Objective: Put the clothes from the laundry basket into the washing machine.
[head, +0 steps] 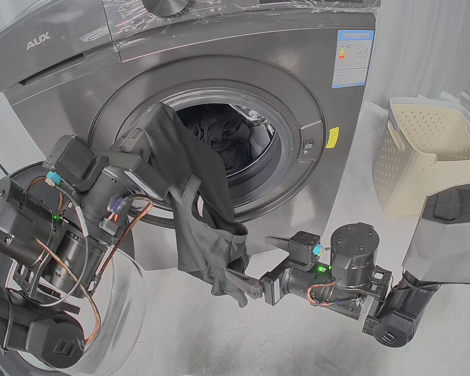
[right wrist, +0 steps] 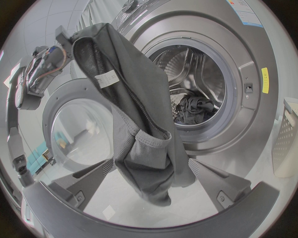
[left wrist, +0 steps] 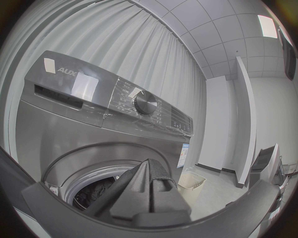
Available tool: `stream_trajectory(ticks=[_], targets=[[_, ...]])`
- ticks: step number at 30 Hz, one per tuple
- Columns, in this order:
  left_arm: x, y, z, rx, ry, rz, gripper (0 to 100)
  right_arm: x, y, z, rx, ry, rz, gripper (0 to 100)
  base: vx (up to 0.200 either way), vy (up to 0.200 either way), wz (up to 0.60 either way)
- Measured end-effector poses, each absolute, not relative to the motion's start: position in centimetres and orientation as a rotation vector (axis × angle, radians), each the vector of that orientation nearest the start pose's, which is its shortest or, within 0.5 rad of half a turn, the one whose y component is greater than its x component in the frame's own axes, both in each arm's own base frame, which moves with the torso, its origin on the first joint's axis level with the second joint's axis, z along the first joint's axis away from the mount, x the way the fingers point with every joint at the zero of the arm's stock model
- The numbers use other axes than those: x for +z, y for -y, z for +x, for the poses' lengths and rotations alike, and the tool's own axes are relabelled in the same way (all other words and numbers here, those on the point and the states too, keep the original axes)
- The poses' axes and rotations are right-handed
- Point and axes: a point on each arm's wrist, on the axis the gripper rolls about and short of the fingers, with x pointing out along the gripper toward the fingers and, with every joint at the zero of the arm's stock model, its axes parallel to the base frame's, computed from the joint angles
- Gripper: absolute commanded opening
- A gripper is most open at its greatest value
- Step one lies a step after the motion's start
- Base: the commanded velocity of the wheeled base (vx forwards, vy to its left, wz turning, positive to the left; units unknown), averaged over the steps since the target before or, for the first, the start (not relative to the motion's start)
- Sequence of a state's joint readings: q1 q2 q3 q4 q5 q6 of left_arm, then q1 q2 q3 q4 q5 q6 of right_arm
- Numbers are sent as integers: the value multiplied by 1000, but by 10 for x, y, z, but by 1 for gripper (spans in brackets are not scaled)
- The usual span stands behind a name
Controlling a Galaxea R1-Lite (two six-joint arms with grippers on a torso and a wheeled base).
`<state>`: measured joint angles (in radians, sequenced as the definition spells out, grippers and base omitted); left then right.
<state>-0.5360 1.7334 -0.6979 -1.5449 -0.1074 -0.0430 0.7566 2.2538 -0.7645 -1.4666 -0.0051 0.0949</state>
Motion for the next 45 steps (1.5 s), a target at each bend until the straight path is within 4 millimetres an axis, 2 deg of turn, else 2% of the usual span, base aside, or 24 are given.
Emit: stream_trajectory(ticks=[16,24,25,37,40,45], targets=[[240,158,237,-690,508,-166,0,69,-287,334,711,104,122,100,0,0,0],[243,159,233,-702,518,-174,0,57,-298,355,705,123,114,100,0,0,0],[243,159,233,-703,520,-177,0,55,-299,357,705,126,113,0,0,0,0],[243,155,234,-699,485,-231,0,54,-297,365,680,146,123,0,0,0,0],[238,149,241,-668,455,-217,0,57,-288,368,653,145,124,0,0,0,0],[222,136,255,-615,389,-184,0,76,-266,372,603,161,128,0,0,0,0]])
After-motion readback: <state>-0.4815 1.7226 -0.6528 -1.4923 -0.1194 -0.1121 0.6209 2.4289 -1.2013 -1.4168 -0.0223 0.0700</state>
